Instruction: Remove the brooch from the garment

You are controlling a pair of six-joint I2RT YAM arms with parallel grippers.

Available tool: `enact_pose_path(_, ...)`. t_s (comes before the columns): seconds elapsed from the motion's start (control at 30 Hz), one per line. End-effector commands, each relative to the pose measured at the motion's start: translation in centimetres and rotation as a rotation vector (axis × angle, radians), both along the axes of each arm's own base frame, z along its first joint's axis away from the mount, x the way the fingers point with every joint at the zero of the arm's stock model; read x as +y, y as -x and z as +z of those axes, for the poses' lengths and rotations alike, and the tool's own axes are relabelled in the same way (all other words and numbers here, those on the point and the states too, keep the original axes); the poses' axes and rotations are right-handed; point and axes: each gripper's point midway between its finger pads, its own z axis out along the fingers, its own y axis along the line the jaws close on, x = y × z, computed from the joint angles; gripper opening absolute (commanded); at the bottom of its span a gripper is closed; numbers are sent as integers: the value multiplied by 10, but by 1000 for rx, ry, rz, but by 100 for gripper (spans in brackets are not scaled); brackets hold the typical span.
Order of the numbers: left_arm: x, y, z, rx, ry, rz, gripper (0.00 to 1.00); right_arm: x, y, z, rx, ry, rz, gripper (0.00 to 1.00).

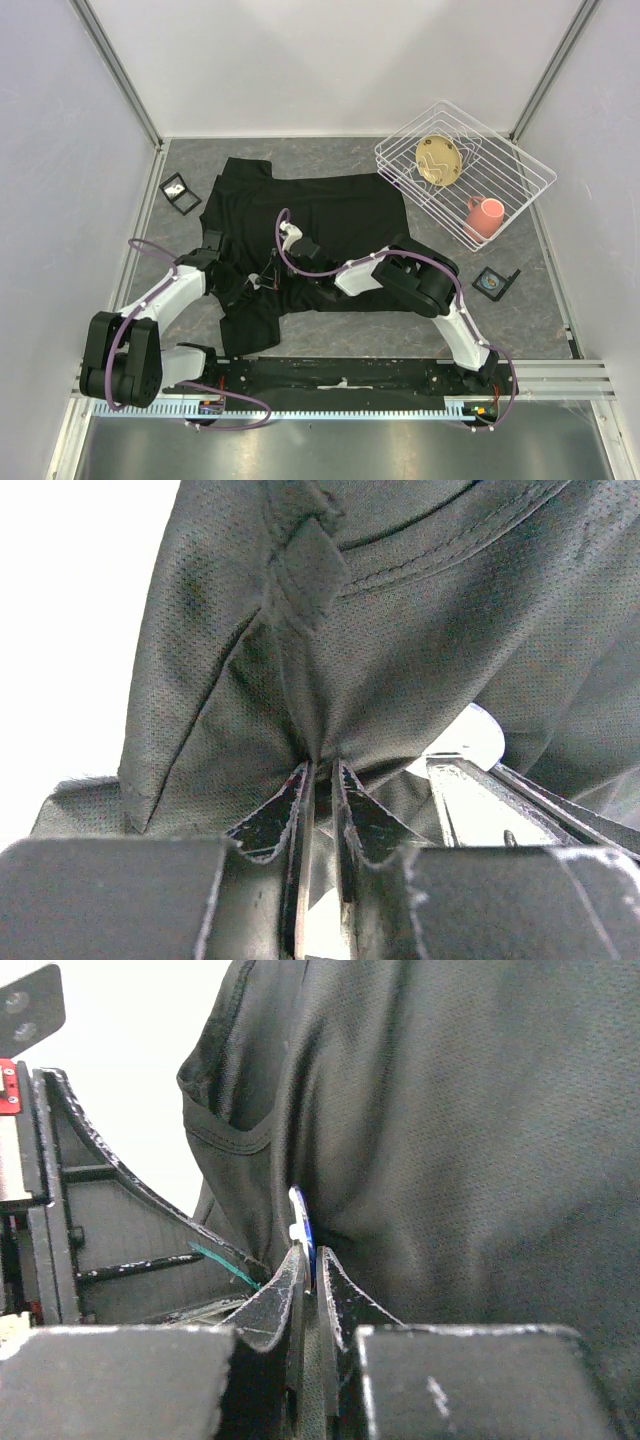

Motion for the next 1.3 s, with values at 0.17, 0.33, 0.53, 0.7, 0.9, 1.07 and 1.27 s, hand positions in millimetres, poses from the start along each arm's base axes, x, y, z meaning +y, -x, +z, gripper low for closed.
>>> enact_pose_path(0.17, 9, -3, 13, -69, -33, 9, 24, 3, -1, 7, -14, -58, 56, 7)
enact_pose_path(0.33, 10, -19, 40, -173, -42, -36, 31, 5, 1, 8, -20, -61, 77, 0)
enact_pose_path(0.53, -7, -24, 54, -231, 120, -5, 29, 4, 2, 8, -28, -66, 82, 0)
enact_pose_path(0.7, -13, -33, 57, -237, 189, 30, 26, 7, 4, 11, -17, -99, 83, 0)
enact_pose_path(0.9, -17, -39, 54, -195, 236, 79, 23, 6, 4, 14, -21, -111, 77, 0)
enact_pose_path(1.07, -15, -40, 53, -180, 250, 155, 13, 6, 4, 15, -23, -116, 73, 0)
enact_pose_path(1.27, -13, -38, 46, -141, 263, 237, 12, 7, 7, 17, -19, -127, 77, 0)
